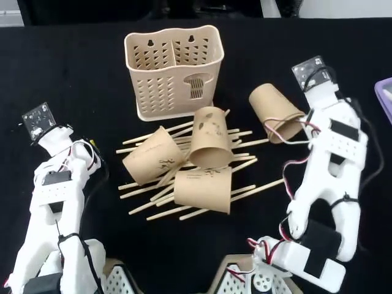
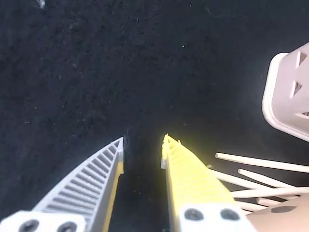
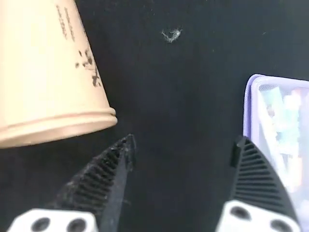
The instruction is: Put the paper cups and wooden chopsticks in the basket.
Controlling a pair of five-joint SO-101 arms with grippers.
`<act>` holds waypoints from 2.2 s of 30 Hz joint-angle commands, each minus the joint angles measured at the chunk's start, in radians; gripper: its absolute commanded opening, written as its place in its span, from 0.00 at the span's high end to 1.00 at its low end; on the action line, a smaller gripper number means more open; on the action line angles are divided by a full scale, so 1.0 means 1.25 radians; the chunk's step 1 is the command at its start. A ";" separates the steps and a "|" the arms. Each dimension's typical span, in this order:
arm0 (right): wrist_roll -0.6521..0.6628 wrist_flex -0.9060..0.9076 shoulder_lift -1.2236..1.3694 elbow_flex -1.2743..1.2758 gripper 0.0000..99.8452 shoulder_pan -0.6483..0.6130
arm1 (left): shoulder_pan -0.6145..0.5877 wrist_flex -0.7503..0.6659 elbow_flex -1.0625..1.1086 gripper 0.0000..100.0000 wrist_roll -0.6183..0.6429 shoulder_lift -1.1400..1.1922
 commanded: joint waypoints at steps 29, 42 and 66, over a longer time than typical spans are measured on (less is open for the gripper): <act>0.066 -0.344 -0.253 0.387 0.70 -0.080 | 0.012 -0.010 -0.003 0.86 0.007 -0.023; -0.071 -0.342 -0.112 0.284 0.98 -0.070 | 0.012 -0.011 -0.004 0.86 0.007 -0.023; 0.001 0.039 -0.467 0.271 0.85 -0.048 | 0.012 -0.009 0.002 0.86 0.006 -0.023</act>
